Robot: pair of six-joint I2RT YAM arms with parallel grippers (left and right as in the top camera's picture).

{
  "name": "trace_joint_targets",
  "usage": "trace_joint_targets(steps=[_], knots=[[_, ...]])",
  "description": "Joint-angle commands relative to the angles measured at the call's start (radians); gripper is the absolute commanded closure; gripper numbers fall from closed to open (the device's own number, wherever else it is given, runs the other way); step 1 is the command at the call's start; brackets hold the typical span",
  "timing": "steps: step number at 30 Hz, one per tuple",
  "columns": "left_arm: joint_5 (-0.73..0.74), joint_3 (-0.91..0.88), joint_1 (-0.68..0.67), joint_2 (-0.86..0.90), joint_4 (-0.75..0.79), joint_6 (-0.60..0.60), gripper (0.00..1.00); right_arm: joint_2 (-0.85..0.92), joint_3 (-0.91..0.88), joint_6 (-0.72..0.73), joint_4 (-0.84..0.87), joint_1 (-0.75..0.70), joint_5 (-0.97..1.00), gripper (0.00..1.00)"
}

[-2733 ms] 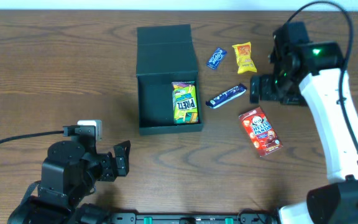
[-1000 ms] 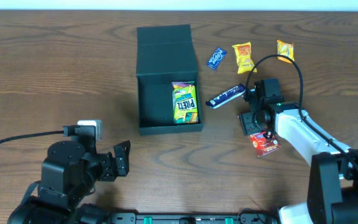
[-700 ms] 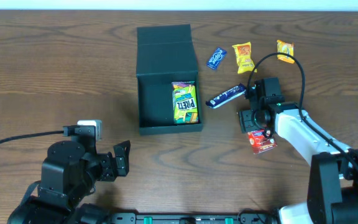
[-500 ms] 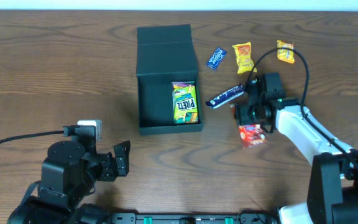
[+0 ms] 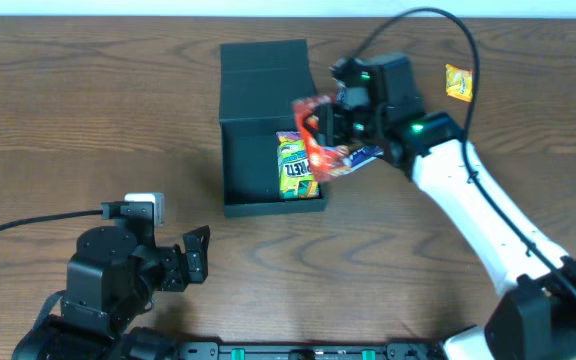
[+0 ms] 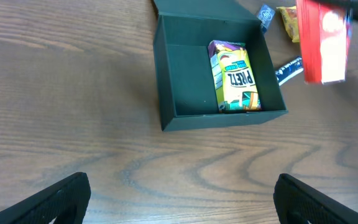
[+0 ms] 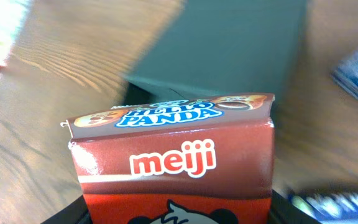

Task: Pack container
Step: 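Carry the Hello Panda box into the black box beside the Pretz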

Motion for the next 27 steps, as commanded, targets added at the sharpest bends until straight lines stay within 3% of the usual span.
trace_joint_targets(steps=[1, 15, 27], knots=[[-0.001, 0.003, 0.000, -0.002, 0.000, 0.006, 0.05, -0.002, 0.056, 0.127, 0.021, 0.076, 0.084, 0.46], [-0.001, 0.003, 0.000, -0.002, 0.000, 0.006, 0.05, 0.253, 0.165, 0.368, 0.030, 0.184, 0.117, 0.50], [-0.001, 0.003, 0.000, -0.002, 0.000, 0.006, 0.05, 0.369, 0.165, 0.394, 0.060, 0.207, 0.182, 0.51]])
